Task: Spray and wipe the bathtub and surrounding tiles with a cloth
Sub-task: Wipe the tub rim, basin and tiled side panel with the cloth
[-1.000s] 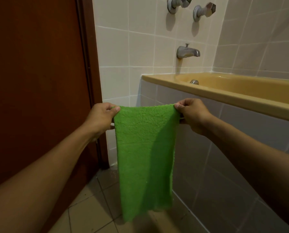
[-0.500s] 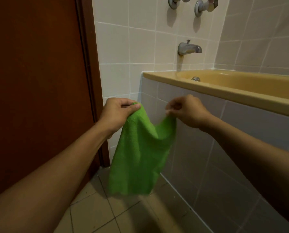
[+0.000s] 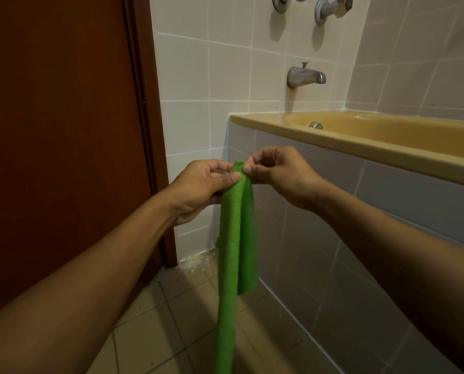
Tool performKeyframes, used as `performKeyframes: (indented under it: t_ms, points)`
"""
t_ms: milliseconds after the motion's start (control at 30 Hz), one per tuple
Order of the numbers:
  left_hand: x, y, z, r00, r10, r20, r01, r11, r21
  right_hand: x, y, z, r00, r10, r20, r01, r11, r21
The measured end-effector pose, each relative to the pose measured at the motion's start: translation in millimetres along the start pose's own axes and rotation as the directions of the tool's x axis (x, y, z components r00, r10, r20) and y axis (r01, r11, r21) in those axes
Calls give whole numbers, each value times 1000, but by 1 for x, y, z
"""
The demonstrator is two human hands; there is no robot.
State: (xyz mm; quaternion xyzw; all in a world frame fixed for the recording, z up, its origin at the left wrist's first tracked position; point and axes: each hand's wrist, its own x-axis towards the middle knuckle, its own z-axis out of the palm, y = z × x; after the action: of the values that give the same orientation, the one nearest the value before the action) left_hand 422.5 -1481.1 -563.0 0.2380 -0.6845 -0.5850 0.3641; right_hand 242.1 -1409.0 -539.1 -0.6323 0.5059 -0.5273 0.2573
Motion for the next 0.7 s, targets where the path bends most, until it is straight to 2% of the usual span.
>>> performKeyframes:
  t_ms: [67,100,167,233,300,367,433,500,600,700]
  points:
    - [-3,-5,1,996,-23,83,23,1000,6,3,-6,-6,999,-8,-45,8,1000,-10]
    - [-3,-7,3,997,-23,80,22,1000,6,3,-7,-10,998,-4,-59,2,1000,-29]
    - [0,-9,8,1000,11,-10,-10,1000,25,4,-7,-16,998,15,-66,-20,996,-85]
    - [5,-9,13,991,88,-100,-72,986,153,2,-7,-20,998,58,-30,-61,991,-122]
    - [9,-8,19,979,156,-132,-117,957,264,-1,-7,-24,996,84,16,-80,978,-192]
    - [12,-7,23,969,198,-148,-143,937,318,-2,-6,-26,999,32,-7,-32,939,-343]
    - [12,-5,25,972,204,-114,-154,925,347,1,-5,-28,995,-55,-86,11,895,-447]
    - [12,-3,26,982,184,-39,-160,927,338,5,-6,-29,980,-134,-146,50,879,-474]
    - [13,-7,21,990,138,36,-142,924,354,8,-9,-33,947,-201,-250,70,890,-451]
    - [11,-28,9,995,50,84,-78,925,372,12,-9,-45,926,-184,-330,52,927,-371]
